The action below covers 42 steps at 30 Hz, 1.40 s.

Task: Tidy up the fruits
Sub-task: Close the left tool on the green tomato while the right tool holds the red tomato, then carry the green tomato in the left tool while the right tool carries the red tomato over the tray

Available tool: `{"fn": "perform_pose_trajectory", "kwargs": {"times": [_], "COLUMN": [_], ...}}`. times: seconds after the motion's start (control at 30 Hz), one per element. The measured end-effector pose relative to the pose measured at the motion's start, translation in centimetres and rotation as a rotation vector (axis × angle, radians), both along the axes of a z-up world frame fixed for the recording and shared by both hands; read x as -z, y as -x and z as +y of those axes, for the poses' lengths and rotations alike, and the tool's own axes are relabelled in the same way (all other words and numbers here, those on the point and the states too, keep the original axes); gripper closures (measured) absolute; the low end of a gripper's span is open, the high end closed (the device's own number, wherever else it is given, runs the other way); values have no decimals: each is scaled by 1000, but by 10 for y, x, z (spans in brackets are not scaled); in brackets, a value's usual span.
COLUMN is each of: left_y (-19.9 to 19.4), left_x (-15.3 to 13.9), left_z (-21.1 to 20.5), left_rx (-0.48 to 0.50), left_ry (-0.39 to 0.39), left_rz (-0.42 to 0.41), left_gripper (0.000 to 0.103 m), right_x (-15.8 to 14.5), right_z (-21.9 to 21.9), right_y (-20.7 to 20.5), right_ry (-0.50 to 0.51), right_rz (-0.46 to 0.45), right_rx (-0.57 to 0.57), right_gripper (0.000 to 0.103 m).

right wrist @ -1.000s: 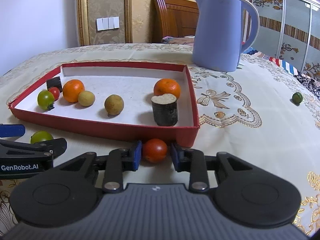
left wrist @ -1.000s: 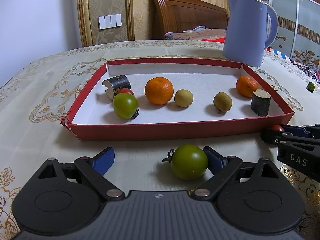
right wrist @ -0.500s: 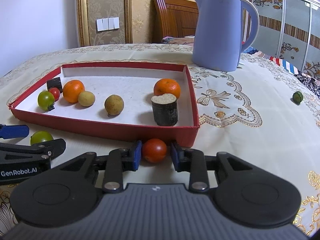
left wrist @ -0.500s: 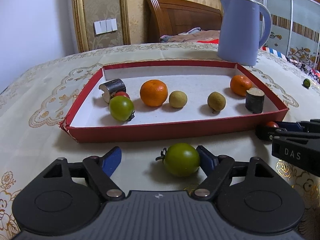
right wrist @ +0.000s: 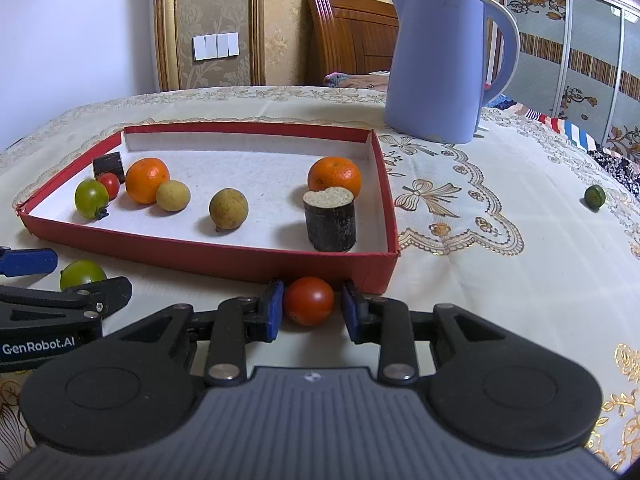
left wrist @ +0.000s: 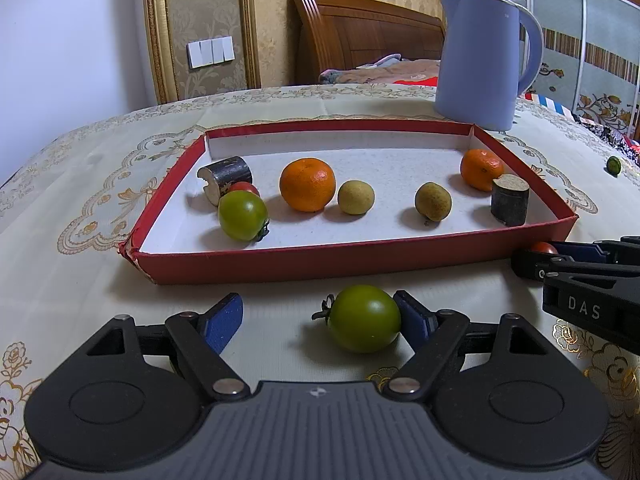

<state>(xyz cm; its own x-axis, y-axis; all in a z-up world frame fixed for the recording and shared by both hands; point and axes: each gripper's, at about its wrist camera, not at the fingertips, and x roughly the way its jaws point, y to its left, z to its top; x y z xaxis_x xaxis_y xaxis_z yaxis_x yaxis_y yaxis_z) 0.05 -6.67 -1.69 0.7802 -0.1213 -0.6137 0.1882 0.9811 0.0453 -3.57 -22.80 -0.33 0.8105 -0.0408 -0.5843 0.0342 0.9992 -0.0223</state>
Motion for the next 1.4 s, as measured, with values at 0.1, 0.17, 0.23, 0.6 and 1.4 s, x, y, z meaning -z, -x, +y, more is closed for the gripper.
{"fn": "perform_pose_trajectory", "kwargs": {"times": [0.1,0.17,0.23,0.6,1.4], "left_y": [0,0,0,4,5], "left_x": [0,0,0,-1,-44], "left_z": [0,0,0,-3,15], "left_rx": [0,1,1,23,80], "left_ry": [0,-1,-2,-3,77], "left_rz": [-1,-1,-2,-18,-51], "left_gripper": [21,21,21,37,68], "right_x": [0,0,0,0,-38], "right_z": [2,2,2,1,4], "right_y": [0,1,0,0,16], "right_ry": [9,9,11,0,-18], "right_rz": [-1,-3,-3,-5,-132], "right_rx": [-4,-5,-5,-6,-80], "right_gripper": [76,77,77,78,78]}}
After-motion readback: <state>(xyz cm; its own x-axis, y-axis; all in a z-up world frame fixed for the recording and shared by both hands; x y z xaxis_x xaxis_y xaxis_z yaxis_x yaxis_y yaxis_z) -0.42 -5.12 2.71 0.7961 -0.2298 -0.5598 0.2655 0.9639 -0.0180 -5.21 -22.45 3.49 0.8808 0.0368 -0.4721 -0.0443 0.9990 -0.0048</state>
